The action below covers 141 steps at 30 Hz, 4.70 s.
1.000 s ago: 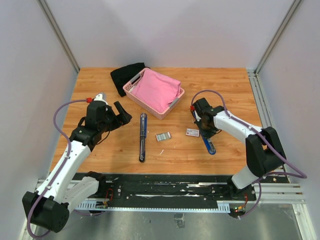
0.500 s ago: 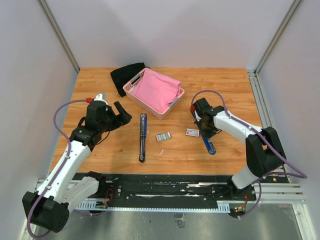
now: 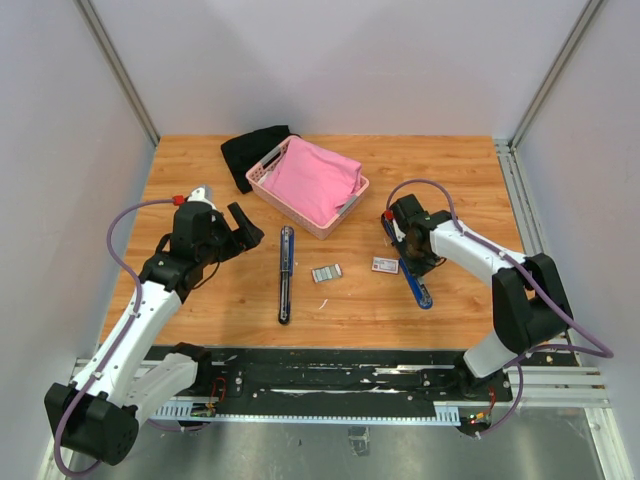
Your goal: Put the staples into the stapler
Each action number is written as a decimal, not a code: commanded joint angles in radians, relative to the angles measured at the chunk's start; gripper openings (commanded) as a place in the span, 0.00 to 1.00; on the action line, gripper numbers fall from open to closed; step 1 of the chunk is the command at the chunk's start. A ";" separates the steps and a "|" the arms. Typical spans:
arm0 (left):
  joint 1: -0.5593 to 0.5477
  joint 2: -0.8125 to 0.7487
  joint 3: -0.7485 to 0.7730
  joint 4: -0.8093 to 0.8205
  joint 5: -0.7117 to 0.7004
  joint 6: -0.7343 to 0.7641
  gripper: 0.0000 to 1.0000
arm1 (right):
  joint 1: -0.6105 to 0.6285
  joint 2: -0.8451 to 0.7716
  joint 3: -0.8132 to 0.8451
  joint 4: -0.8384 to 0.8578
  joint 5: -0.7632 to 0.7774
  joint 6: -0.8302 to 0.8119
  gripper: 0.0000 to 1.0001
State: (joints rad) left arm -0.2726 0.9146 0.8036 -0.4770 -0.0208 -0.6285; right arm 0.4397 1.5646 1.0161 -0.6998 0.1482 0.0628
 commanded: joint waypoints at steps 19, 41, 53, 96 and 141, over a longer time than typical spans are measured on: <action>-0.005 -0.008 -0.004 0.010 -0.003 0.015 0.92 | -0.018 0.014 0.022 -0.039 -0.042 -0.001 0.13; -0.005 0.011 0.001 0.025 0.007 0.022 0.92 | 0.016 0.035 0.011 -0.043 -0.035 0.124 0.13; -0.005 0.032 0.006 0.044 0.012 0.027 0.92 | 0.016 -0.048 0.042 -0.089 0.015 0.249 0.13; -0.005 0.031 0.005 0.040 0.012 0.026 0.92 | 0.014 -0.023 -0.002 -0.068 -0.013 0.114 0.12; -0.005 0.030 0.009 0.038 0.012 0.029 0.92 | -0.008 0.008 0.051 -0.082 -0.049 0.066 0.12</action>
State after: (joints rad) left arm -0.2726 0.9592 0.8036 -0.4507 -0.0059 -0.6090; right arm 0.4419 1.5658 1.0458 -0.7532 0.1108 0.1474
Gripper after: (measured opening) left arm 0.920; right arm 0.168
